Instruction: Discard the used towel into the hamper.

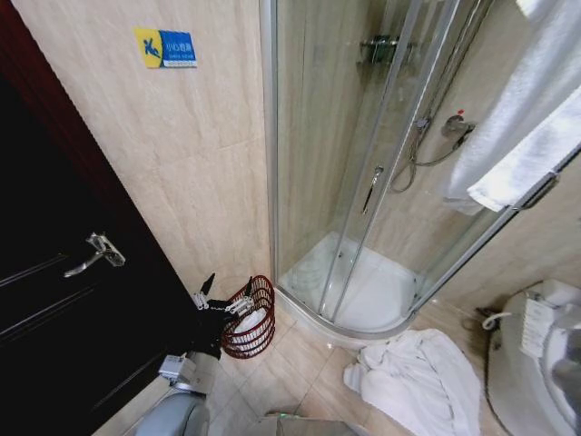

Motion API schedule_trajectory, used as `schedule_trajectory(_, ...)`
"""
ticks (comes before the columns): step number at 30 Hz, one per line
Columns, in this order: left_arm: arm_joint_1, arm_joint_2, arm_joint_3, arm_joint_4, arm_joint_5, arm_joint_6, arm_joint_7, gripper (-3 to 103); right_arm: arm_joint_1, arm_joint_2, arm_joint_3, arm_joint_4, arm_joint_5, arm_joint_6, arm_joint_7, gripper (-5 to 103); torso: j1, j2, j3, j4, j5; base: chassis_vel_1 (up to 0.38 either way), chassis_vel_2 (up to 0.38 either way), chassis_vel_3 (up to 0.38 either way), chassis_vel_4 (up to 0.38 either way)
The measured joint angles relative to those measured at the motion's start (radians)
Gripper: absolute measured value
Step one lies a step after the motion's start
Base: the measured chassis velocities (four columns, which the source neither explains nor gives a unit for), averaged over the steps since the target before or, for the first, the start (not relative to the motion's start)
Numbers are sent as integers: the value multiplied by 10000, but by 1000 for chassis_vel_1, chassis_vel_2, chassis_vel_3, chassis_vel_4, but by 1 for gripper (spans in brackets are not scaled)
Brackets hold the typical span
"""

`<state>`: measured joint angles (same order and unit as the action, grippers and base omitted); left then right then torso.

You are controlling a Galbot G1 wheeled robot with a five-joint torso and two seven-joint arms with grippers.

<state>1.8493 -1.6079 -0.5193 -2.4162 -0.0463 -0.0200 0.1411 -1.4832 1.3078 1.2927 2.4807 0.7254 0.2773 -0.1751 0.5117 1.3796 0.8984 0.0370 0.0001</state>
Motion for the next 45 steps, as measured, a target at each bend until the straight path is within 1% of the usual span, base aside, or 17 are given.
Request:
schedule_trajectory(3, 0, 0, 0, 0, 0, 0, 0, 100, -89, 375, -859, 190, -374, 19, 4, 100, 0, 0, 0, 0, -1, 0, 0, 0, 0)
schedule_trajectory(9, 0, 0, 0, 0, 0, 0, 0, 100, 2, 413, -1319, 205, -660, 85, 282, 100, 0, 0, 0, 1, -2, 0, 0, 0, 0)
schedule_trajectory(16, 0, 0, 0, 0, 0, 0, 0, 100, -55, 274, -1226, 206, -670, 139, 276, 100, 0, 0, 0, 1, -3, 0, 0, 0, 0)
schedule_trajectory(22, 0, 0, -1, -1, 0, 0, 0, 100, -95, 420, -1073, 206, -582, 206, 182, 100, 0, 0, 0, 1, -3, -12, -19, 19, 18)
schedule_trajectory(31, 0, -1, 0, 0, -1, 0, 0, 100, -135, 418, -889, 203, -458, 279, 115, 100, 1, 0, 0, 0, 2, -99, -107, 105, 99)
schedule_trajectory(35, 0, -3, 1, 0, -1, 0, 1, 100, -253, 305, -599, 199, -211, 303, -11, 100, 0, 2, 0, 0, 0, -131, -132, 156, 131)
schedule_trajectory(37, 0, -7, 2, -1, 0, 1, 1, 100, -255, 105, -420, 196, -14, 354, -53, 100, 0, 1, 0, -1, 8, -105, -103, 113, 73)
schedule_trajectory(39, 0, -6, 2, 0, -1, 0, 3, 100, -156, -155, -138, 117, 294, 467, -432, 100, 0, 2, 0, 0, -4, -15, -34, 33, 20)
schedule_trajectory(40, 0, -6, 2, 0, -1, 0, 3, 100, -156, -155, -138, 117, 294, 467, -432, 100, 0, 2, 0, 0, -4, 0, 0, 0, 0)
schedule_trajectory(42, 0, -3, 0, 0, 0, 1, 2, 100, 19, -427, 74, -112, 511, 599, -626, 100, -1, 2, 0, 1, -3, 0, 0, 0, 0)
schedule_trajectory(44, 0, -1, 0, 0, -1, 1, 2, 100, 109, -553, 128, -206, 560, 614, -587, 100, -1, 2, 0, 0, -2, 0, 0, 0, 0)
schedule_trajectory(45, 0, 0, -1, 0, -1, 1, 1, 100, 249, -730, 164, -296, 590, 611, -443, 100, -1, 2, 0, -1, -2, 0, 0, 0, 0)
